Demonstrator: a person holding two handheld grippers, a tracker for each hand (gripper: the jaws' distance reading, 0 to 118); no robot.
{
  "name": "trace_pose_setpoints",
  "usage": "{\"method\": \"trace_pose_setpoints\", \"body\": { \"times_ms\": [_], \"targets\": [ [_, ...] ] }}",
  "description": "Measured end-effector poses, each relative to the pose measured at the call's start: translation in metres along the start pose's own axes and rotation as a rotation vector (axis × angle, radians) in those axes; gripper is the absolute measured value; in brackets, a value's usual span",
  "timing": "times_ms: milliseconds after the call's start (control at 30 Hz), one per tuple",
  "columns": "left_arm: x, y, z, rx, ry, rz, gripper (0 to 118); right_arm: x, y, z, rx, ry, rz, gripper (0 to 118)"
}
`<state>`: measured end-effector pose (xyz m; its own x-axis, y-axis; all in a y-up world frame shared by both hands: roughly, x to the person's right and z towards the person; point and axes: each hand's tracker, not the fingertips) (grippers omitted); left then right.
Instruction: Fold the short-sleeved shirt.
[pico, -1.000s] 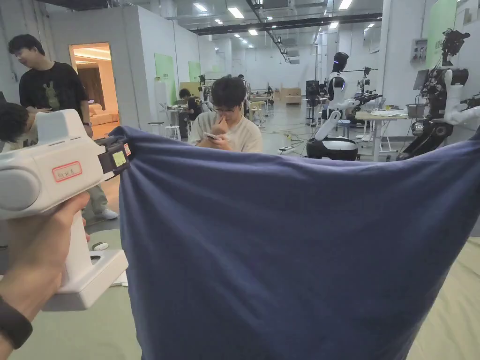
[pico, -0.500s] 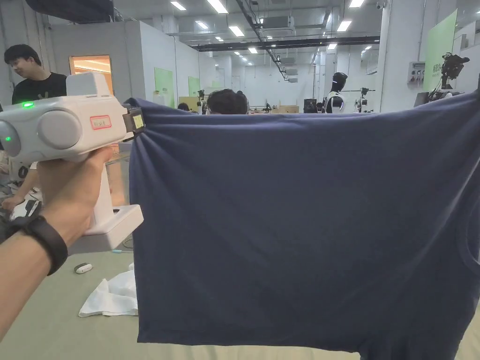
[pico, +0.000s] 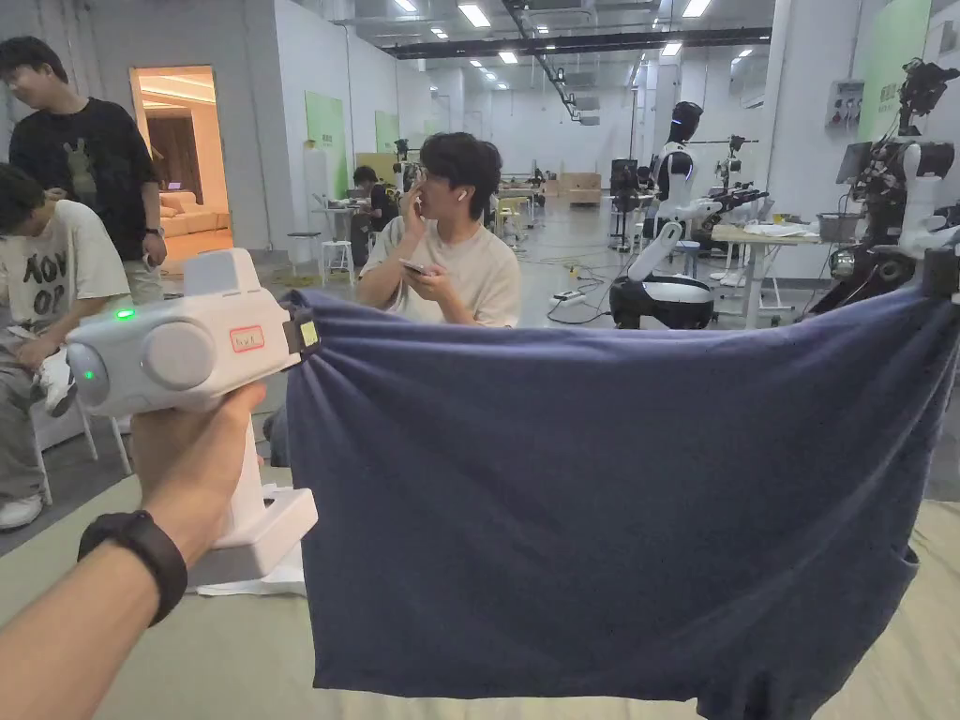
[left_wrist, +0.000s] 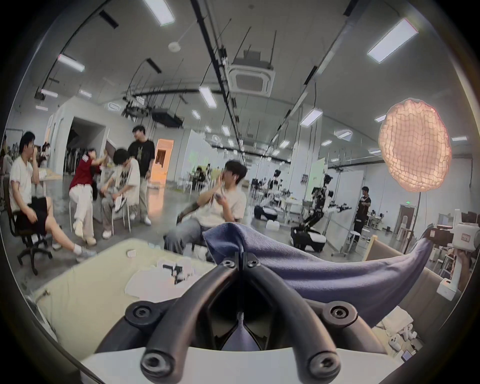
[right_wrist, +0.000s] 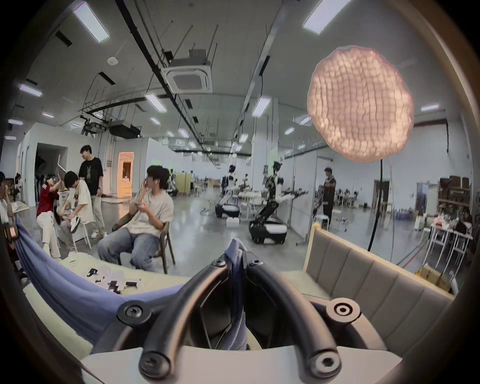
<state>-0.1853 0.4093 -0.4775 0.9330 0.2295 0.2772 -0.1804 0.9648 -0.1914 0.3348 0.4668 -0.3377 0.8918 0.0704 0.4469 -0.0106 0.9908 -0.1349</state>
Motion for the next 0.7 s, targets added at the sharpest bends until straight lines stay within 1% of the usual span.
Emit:
{"method": "trace_pose_setpoints", "body": {
  "times_ms": [33,67,133,200,333,400,467,500,600,667,700],
  "targets": [
    [-0.003,-0.020,0.003,-0.036,0.005,0.007,0,0.001,-0.017,-0.003,-0.021,0.019,-0.022,4],
    [-0.009,-0.040,0.001,-0.068,0.003,0.034,0,0.002,-0.033,-0.006,-0.048,0.030,-0.021,4],
    [-0.021,-0.073,-0.001,-0.146,-0.004,0.057,0,0.004,-0.064,-0.002,-0.100,0.030,-0.041,4],
    [-0.028,-0.101,0.005,-0.173,0.012,0.070,0,0.009,-0.090,0.000,-0.138,0.050,-0.062,4],
    [-0.046,-0.133,0.021,-0.195,-0.014,0.119,0,0.016,-0.124,0.028,-0.150,0.062,-0.056,4],
    [-0.049,-0.145,0.042,-0.188,-0.026,0.108,0,0.021,-0.139,0.054,-0.145,0.089,-0.025,4],
    [-0.050,-0.162,0.071,-0.180,-0.049,0.081,0,0.030,-0.161,0.083,-0.145,0.104,-0.029,4],
    [-0.053,-0.169,0.083,-0.204,-0.063,0.073,0,0.034,-0.172,0.098,-0.144,0.117,-0.032,4],
    [-0.066,-0.203,0.133,-0.248,-0.115,0.130,0,0.049,-0.212,0.151,-0.173,0.152,-0.062,4],
    [-0.077,-0.230,0.172,-0.249,-0.095,0.195,0,0.058,-0.245,0.192,-0.193,0.158,-0.104,4],
    [-0.080,-0.243,0.192,-0.257,-0.098,0.216,0,0.061,-0.257,0.208,-0.214,0.173,-0.092,4]
  ]
}}
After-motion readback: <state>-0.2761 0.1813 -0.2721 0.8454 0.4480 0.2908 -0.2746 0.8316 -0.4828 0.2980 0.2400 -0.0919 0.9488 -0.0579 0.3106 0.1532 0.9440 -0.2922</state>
